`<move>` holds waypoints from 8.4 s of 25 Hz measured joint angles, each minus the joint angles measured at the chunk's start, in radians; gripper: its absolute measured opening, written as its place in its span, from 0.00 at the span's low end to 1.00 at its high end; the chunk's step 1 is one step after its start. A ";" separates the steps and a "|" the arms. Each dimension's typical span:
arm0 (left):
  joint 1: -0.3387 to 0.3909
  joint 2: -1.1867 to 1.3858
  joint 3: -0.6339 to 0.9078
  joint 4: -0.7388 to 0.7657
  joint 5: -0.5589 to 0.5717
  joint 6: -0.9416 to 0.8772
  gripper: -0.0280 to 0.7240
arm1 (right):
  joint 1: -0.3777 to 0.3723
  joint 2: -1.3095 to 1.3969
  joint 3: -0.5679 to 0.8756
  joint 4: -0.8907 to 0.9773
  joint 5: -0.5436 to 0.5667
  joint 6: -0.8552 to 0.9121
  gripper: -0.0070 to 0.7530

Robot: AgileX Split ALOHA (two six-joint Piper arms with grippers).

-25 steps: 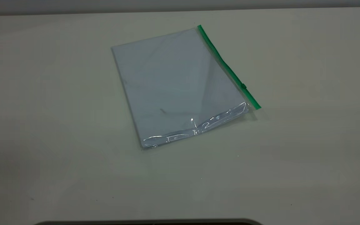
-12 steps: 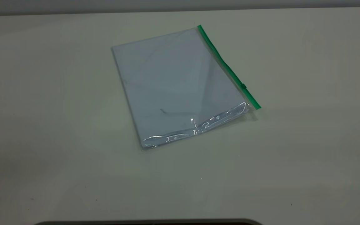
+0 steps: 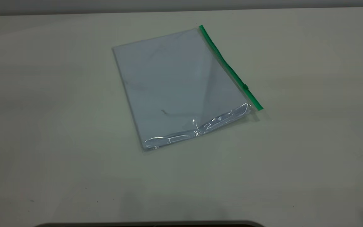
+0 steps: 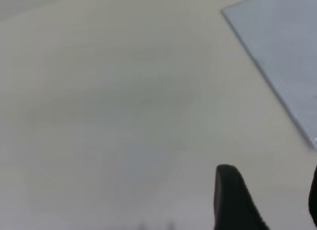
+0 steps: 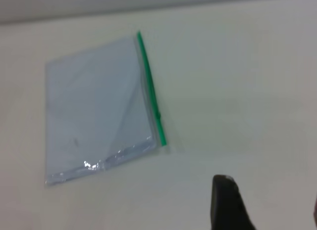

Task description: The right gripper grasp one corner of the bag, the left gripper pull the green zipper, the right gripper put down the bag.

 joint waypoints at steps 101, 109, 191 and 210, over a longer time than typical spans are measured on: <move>-0.093 0.841 -0.349 -0.759 -0.180 0.847 0.71 | 0.200 1.810 -0.711 1.017 0.140 -1.445 0.05; -0.170 1.010 -0.467 -0.778 -0.189 0.910 0.71 | 0.199 1.803 -0.813 0.774 0.172 -1.308 0.05; -0.341 1.635 -1.041 -0.909 0.093 1.534 0.40 | 0.223 1.802 -0.988 0.743 0.241 -1.274 0.06; -0.342 1.645 -1.041 -0.908 0.072 1.558 0.14 | 0.216 1.802 -0.988 0.743 0.239 -1.274 0.06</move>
